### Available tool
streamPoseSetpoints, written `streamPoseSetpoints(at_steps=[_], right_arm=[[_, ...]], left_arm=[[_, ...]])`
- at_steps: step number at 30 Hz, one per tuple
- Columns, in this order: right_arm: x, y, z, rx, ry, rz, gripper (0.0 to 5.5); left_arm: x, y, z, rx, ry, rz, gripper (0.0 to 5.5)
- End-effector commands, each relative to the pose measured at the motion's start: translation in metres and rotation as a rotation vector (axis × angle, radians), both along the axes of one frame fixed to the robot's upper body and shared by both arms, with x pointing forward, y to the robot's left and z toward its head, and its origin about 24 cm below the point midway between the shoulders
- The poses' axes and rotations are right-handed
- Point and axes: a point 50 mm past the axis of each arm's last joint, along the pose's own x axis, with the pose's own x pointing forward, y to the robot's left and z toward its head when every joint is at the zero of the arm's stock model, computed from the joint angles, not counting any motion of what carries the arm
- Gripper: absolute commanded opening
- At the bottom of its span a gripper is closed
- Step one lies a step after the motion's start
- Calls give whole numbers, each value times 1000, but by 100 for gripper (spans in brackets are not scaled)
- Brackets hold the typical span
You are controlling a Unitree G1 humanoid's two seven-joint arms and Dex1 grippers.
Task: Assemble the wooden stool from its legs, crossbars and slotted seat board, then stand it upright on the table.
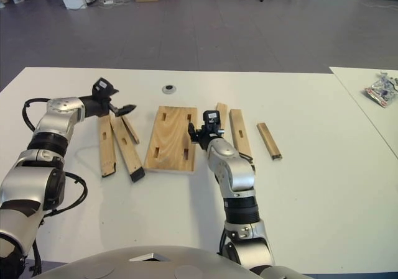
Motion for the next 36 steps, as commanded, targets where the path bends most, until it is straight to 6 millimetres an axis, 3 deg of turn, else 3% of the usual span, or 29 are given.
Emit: streamPoseSetpoints(at_steps=[1,6,10,13,28,36], right_arm=[[-5,7,-4,37,14,-10,355],[-4,6,-2,27,6,-1,355],[-5,5,-3,28,8,-9,355],[-5,5,-3,31,10,-21,355],[-1,5,-2,30,0,-21,355],[1,5,-2,33,-5,-29,358]], left_arm=[[-44,-29,-18,-281,121,234,487],[-82,-44,-18,-344,196,433,487],[-99,-50,-10,-327,172,512,487],[-107,-61,-21,-339,238,507,487],[-82,-82,-54,-363,324,428,487],[-81,-74,-60,-383,337,448,355]])
